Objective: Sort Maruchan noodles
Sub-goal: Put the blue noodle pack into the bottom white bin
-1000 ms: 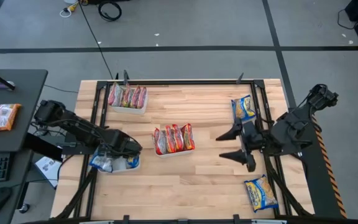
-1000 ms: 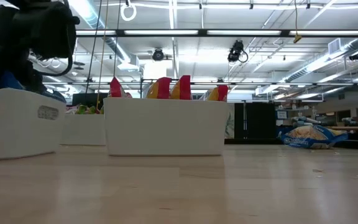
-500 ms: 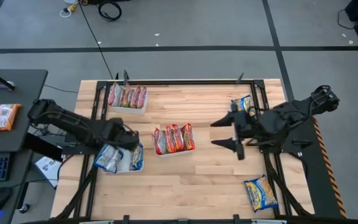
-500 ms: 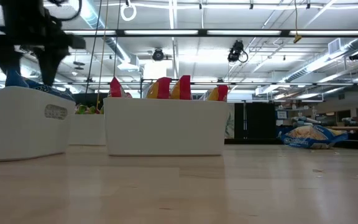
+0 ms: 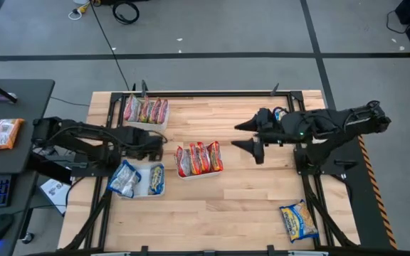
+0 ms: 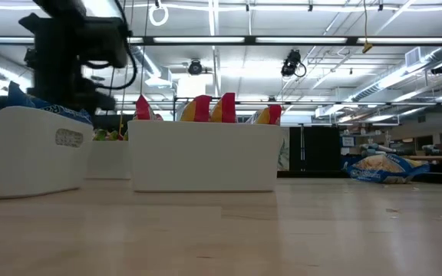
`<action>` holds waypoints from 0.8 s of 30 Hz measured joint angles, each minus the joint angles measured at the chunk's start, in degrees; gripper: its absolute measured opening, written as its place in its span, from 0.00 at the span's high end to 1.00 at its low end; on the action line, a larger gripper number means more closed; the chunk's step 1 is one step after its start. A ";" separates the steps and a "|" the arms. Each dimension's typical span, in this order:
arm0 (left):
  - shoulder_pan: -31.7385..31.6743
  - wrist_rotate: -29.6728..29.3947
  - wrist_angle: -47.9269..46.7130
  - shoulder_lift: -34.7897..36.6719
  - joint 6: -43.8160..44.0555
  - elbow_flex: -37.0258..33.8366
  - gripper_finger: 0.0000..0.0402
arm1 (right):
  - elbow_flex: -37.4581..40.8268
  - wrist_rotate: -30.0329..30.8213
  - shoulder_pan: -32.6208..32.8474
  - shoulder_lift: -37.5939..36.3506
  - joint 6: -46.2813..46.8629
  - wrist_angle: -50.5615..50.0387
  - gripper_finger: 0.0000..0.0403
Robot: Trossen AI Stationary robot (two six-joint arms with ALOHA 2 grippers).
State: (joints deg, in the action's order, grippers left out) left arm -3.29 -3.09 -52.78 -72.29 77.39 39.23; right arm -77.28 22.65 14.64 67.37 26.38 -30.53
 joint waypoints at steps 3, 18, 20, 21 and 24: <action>3.21 4.82 -3.38 0.16 -1.56 0.22 0.36 | 0.00 1.62 -6.00 0.02 10.65 -9.90 0.24; 16.64 -12.41 -4.39 14.42 1.24 14.32 0.36 | 21.10 -13.68 -39.75 0.02 24.88 -38.18 0.25; 15.92 -22.54 -2.42 15.34 -3.47 17.90 0.36 | 25.11 -13.19 -42.20 0.02 26.55 -36.46 0.27; 15.15 -28.40 -0.57 15.34 -5.68 19.47 0.36 | 26.69 -12.17 -43.16 0.02 27.41 -35.92 0.28; 10.10 -36.56 5.61 14.41 -14.21 22.96 0.36 | 31.11 -9.29 -44.58 -0.03 29.42 -35.70 0.30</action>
State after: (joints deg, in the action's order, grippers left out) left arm 6.80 -39.65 -47.17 -57.88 63.18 62.19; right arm -46.16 13.36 -29.94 67.34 55.80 -66.23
